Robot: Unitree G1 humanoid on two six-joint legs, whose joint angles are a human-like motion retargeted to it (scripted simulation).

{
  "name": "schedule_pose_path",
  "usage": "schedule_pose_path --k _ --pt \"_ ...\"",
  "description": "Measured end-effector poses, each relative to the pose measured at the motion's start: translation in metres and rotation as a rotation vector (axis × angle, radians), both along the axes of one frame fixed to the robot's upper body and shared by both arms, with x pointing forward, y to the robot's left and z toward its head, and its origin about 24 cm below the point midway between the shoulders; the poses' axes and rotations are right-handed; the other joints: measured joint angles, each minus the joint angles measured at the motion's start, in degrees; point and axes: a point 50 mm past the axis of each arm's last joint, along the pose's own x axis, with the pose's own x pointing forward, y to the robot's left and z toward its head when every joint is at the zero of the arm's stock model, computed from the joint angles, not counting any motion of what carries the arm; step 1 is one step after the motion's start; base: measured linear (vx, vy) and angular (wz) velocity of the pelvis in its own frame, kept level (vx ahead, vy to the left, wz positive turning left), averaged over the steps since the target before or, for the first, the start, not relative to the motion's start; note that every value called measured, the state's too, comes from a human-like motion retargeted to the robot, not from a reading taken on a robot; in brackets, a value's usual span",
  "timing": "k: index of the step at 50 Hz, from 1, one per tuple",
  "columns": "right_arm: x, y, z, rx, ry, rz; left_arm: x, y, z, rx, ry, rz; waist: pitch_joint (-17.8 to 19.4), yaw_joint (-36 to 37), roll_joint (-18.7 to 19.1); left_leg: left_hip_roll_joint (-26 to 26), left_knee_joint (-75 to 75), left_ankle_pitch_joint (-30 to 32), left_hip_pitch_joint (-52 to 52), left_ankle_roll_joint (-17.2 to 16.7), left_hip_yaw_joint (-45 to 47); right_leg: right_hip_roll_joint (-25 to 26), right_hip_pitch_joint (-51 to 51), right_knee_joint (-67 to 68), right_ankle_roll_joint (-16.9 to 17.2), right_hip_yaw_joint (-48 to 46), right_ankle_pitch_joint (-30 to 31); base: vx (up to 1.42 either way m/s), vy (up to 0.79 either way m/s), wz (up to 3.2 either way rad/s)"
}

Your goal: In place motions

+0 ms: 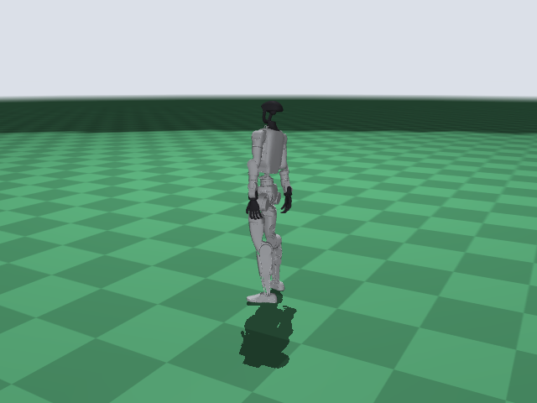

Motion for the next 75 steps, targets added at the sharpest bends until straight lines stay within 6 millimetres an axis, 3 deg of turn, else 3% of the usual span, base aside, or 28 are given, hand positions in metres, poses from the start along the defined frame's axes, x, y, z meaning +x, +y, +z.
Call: schedule_pose_path --k 4,7,10,13,15,18,20,23,24,25,26,30,32,34,38,42,43,46,49,53,55,57,60,66,69,72,73,75 --pt "0.048 -0.065 0.014 -0.128 -0.152 -0.194 0.007 0.107 0.028 0.302 0.026 0.224 -0.45 1.18 -0.82 -0.24 -0.17 0.0 0.16 -0.08 0.04 -0.2 -0.17 0.06 -0.07 0.21 0.0 -0.01 0.0 -0.01" --pt "0.092 -0.151 0.056 -0.332 -0.333 -0.311 0.02 0.208 0.088 0.595 0.009 0.275 -1.91 2.93 -0.78 0.01 -0.27 -0.06 -0.47 -0.16 0.13 -0.02 -0.93 0.13 0.0 0.31 -0.02 0.04 0.01 -0.01" --pt "0.141 -0.253 0.153 -0.679 -0.527 -0.201 0.043 0.308 0.204 0.969 0.018 0.181 -4.24 4.38 -0.1 0.49 -0.02 -0.03 -2.25 -0.24 -0.01 0.22 -2.36 0.18 0.06 0.03 -0.08 0.04 0.06 0.08" --pt "0.178 -0.311 0.277 -1.028 -0.59 0.04 0.094 0.349 0.307 1.326 -0.164 0.228 -6.8 6.01 0.81 0.84 0.25 0.07 -4.77 -0.39 -0.09 0.24 -4.46 0.27 0.12 -0.34 -0.16 -0.05 0.13 0.13" --pt "0.205 -0.325 0.382 -1.356 -0.615 0.206 0.146 0.355 0.386 1.579 -0.433 0.298 -9.48 7.69 1.33 0.94 0.38 0.14 -7.0 -0.53 -0.02 0.13 -6.48 0.36 0.16 -0.46 -0.26 -0.1 0.15 0.12" --pt "0.263 -0.29 0.5 -1.779 -0.76 0.462 0.226 0.322 0.485 1.813 -0.901 0.181 -12.71 7.79 0.83 0.62 0.44 0.21 -8.13 -0.59 -0.48 -0.28 -7.27 0.33 0.2 -0.91 -0.41 0.05 0.03 0.17" --pt "0.302 -0.236 0.562 -2.056 -0.939 0.637 0.277 0.272 0.543 1.938 -1.206 -0.026 -14.28 7.81 0.34 0.41 0.46 0.2 -8.03 -0.55 -0.7 -0.4 -6.97 0.25 0.15 -1.16 -0.53 0.1 -0.06 0.12" --pt "0.33 -0.123 0.634 -2.556 -1.308 0.889 0.328 0.167 0.611 2.165 -1.43 -0.642 -15.54 8.67 -0.19 0.17 0.34 0.03 -7.49 -0.45 -0.75 -0.3 -6.36 0.13 0.01 -1.24 -0.75 0.02 -0.01 0.02" --pt "0.328 -0.08 0.65 2.588 1.341 -0.91 0.333 0.127 0.629 2.247 -1.461 -0.901 -15.81 9.07 -0.14 0.15 0.26 -0.05 -7.29 -0.42 -0.74 -0.19 -6.2 0.11 -0.02 -1.23 -0.82 0.0 0.0 0.0" --pt "0.322 -0.037 0.66 2.396 1.253 -0.839 0.335 0.085 0.642 2.329 -1.466 -1.17 -16.04 9.5 -0.03 0.16 0.16 -0.13 -7.07 -0.38 -0.72 -0.06 -6.03 0.09 -0.04 -1.19 -0.88 0.0 0.0 0.0" --pt "0.313 0.002 0.664 2.231 1.177 -0.775 0.334 0.041 0.647 -2.353 1.495 1.377 -16.3 9.54 0.08 0.18 0.1 -0.18 -6.85 -0.35 -0.8 0.02 -5.78 0.07 -0.03 -1.25 -0.95 0.06 0.0 0.01" --pt "0.265 0.123 0.649 1.652 1.04 -0.52 0.306 -0.107 0.619 -1.568 1.3 1.504 -16.73 8.5 -0.59 0.45 0.24 -0.43 -5.89 -0.33 -1.35 0.32 -4.27 -0.02 0.03 -1.84 -1.3 0.08 -0.09 0.1" --pt "0.255 0.145 0.639 1.481 1.044 -0.467 0.29 -0.144 0.596 -1.291 1.302 1.513 -16.76 7.86 -1.28 0.57 0.38 -0.57 -5.57 -0.35 -1.59 0.49 -3.6 -0.17 0.05 -2.17 -1.44 0.07 -0.16 0.12" --pt "0.262 0.137 0.643 1.512 1.016 -0.473 0.284 -0.153 0.585 -1.148 1.315 1.51 -16.77 7.85 -1.94 0.62 0.45 -0.63 -5.52 -0.34 -1.81 0.59 -3.39 -0.28 0.04 -2.38 -1.47 0.02 -0.1 0.07" --pt "0.305 0.029 0.671 2.093 0.928 -0.575 0.311 -0.088 0.611 -1.484 1.293 1.494 -16.14 9.4 -2.22 0.84 0.6 -0.6 -6.23 -0.34 -1.71 0.73 -4.28 -0.21 -0.01 -2.1 -1.25 -0.07 0.04 -0.05" --pt "0.323 -0.127 0.646 2.809 1.01 -0.766 0.334 0.068 0.635 -2.338 1.197 1.45 -15.68 9.53 -1.79 1.12 0.74 -0.41 -7.76 -0.43 -1.82 0.75 -5.72 -0.08 0.04 -2.3 -1.02 -0.11 0.07 0.04" --pt "0.322 -0.159 0.631 -2.775 -0.989 0.738 0.329 0.108 0.633 2.535 -1.171 -1.396 -15.43 9.22 -1.72 1.16 0.78 -0.34 -8.02 -0.46 -1.89 0.71 -5.92 -0.06 0.06 -2.37 -0.99 -0.09 0.04 0.07" --pt "0.297 -0.265 0.536 -2.146 -0.814 0.451 0.279 0.249 0.583 2.235 -0.947 -0.567 -14.41 8.27 -1.83 1.13 0.88 -0.16 -8.99 -0.59 -2.0 0.54 -6.8 -0.02 0.03 -2.42 -0.89 -0.13 0.03 0.04" --pt "0.243 -0.31 0.427 -1.477 -0.723 0.132 0.22 0.328 0.479 1.74 -1.019 0.253 -13.42 8.78 -1.73 1.05 0.77 -0.08 -9.52 -0.68 -1.59 0.35 -7.77 0.15 -0.01 -1.96 -0.77 -0.1 0.04 -0.11" --pt "0.216 -0.309 0.334 -1.006 -0.963 -0.35 0.144 0.343 0.326 1.096 -0.836 1.16 -11.99 10.18 -0.19 0.87 0.29 -0.22 -9.02 -0.69 -0.41 0.3 -8.62 0.42 -0.05 -0.59 -0.52 -0.05 0.07 -0.29" --pt "0.216 -0.314 0.321 -1.04 -1.131 -0.623 0.115 0.336 0.283 0.986 -0.683 1.229 -11.34 10.93 0.33 0.71 0.03 -0.35 -8.41 -0.63 0.05 0.36 -8.52 0.38 0.0 0.05 -0.44 -0.04 0.09 -0.25" --pt "0.212 -0.322 0.326 -1.168 -1.171 -0.838 0.111 0.334 0.272 0.968 -0.676 1.178 -11.24 10.91 0.26 0.37 -0.03 -0.34 -8.16 -0.57 -0.1 0.13 -8.14 0.24 0.03 -0.14 -0.48 -0.02 0.04 -0.01" --pt "0.22 -0.327 0.359 -1.398 -1.212 -0.824 0.119 0.341 0.295 0.979 -0.737 0.999 -11.44 9.83 -0.44 -0.16 0.26 -0.15 -8.23 -0.49 -0.85 -0.49 -7.4 0.06 0.04 -1.09 -0.61 0.0 -0.02 0.27" --pt "0.278 -0.279 0.5 -1.955 -1.083 0.027 0.179 0.349 0.434 1.461 -1.056 0.612 -13.04 9.16 0.57 -0.23 0.14 -0.28 -7.54 -0.13 -0.32 -0.39 -7.21 0.31 0.08 -0.41 -0.65 0.05 0.05 -0.11" --pt "0.29 -0.22 0.581 -2.395 -1.07 0.27 0.236 0.308 0.514 1.691 -1.34 0.297 -14.21 9.55 0.42 -0.43 0.18 -0.3 -7.39 -0.06 -0.35 -0.56 -7.03 0.34 0.04 -0.34 -0.69 0.08 0.01 -0.01" --pt "0.295 -0.133 0.637 -2.834 -1.266 0.47 0.279 0.234 0.585 1.934 -1.604 -0.109 -14.81 9.53 -0.13 -0.68 0.22 -0.29 -7.13 0.01 -0.55 -0.77 -6.54 0.3 0.05 -0.59 -0.77 0.05 -0.05 0.08" --pt "0.294 -0.099 0.647 2.672 1.239 -0.502 0.285 0.207 0.604 2.006 -1.675 -0.265 -14.88 9.44 -0.23 -0.75 0.24 -0.29 -7.06 0.03 -0.64 -0.79 -6.35 0.24 0.04 -0.68 -0.79 0.05 -0.05 0.08" --pt "0.289 -0.033 0.654 2.356 1.224 -0.566 0.289 0.149 0.633 2.163 -1.796 -0.574 -14.98 9.22 -0.37 -0.84 0.27 -0.25 -7.01 0.06 -0.84 -0.82 -6.1 0.17 0.02 -0.86 -0.83 0.0 0.0 0.0"
